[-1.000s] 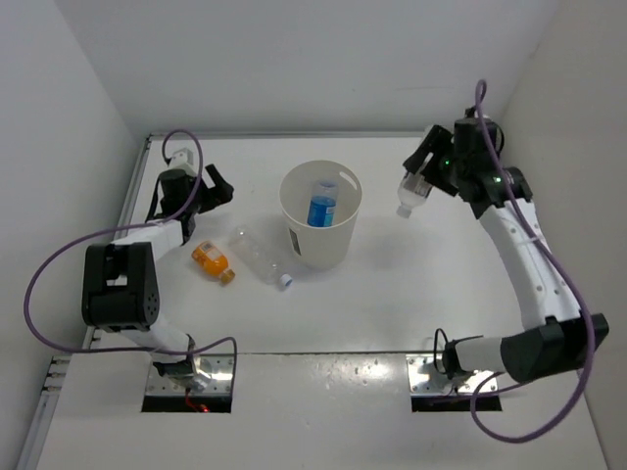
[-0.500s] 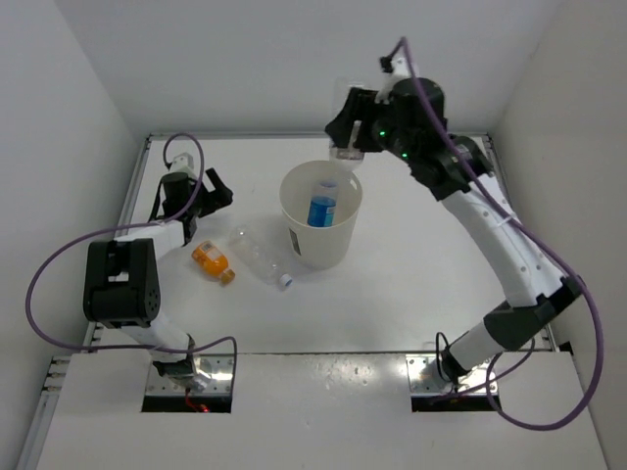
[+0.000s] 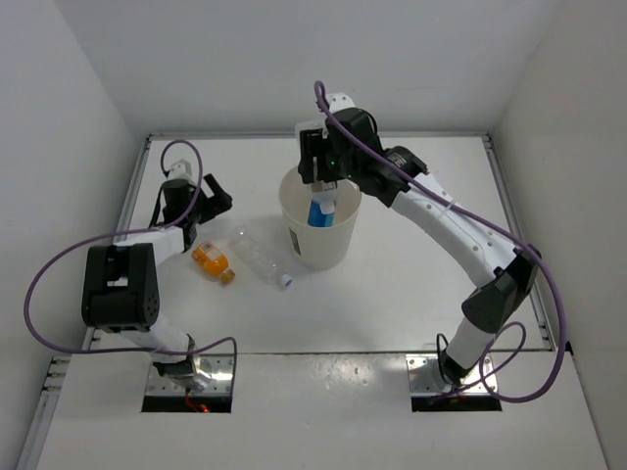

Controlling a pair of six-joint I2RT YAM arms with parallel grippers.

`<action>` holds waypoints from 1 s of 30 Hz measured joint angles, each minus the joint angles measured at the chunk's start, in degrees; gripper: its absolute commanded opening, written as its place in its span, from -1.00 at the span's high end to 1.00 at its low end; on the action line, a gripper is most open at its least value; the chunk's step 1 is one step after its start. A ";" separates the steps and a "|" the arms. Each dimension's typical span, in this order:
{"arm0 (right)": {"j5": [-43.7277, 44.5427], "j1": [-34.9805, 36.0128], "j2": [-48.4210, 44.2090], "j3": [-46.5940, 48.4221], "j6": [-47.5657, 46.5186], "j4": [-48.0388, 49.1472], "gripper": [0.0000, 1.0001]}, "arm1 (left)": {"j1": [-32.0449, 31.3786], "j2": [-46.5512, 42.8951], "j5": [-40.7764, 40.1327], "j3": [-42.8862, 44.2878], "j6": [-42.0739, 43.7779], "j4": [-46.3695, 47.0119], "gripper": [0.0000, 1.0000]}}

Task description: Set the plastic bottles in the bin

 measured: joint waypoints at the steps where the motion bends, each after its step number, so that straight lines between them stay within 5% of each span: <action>1: 0.42 0.20 0.00 0.00 -0.04 -0.26 -0.17 | 0.00 -0.07 -0.13 -0.26 0.00 -0.04 -1.00; 4: 2.05 0.57 0.00 0.02 -0.31 -1.20 -0.77 | 0.00 -0.24 -0.59 -0.98 -0.07 -0.02 -1.00; 7: 3.96 0.48 -0.13 0.31 -0.57 -2.23 -1.00 | 0.00 -1.09 -1.92 -2.01 -1.40 -0.20 -1.00; 16: 6.54 -0.44 -5.84 0.61 -1.49 -3.41 -1.00 | -0.24 -4.15 -4.50 -2.38 -6.58 -1.95 -1.00; 30: 6.12 -0.48 -27.28 -23.69 4.55 -1.38 -1.00 | -14.80 -6.91 -4.02 -3.58 -15.63 -7.39 -0.98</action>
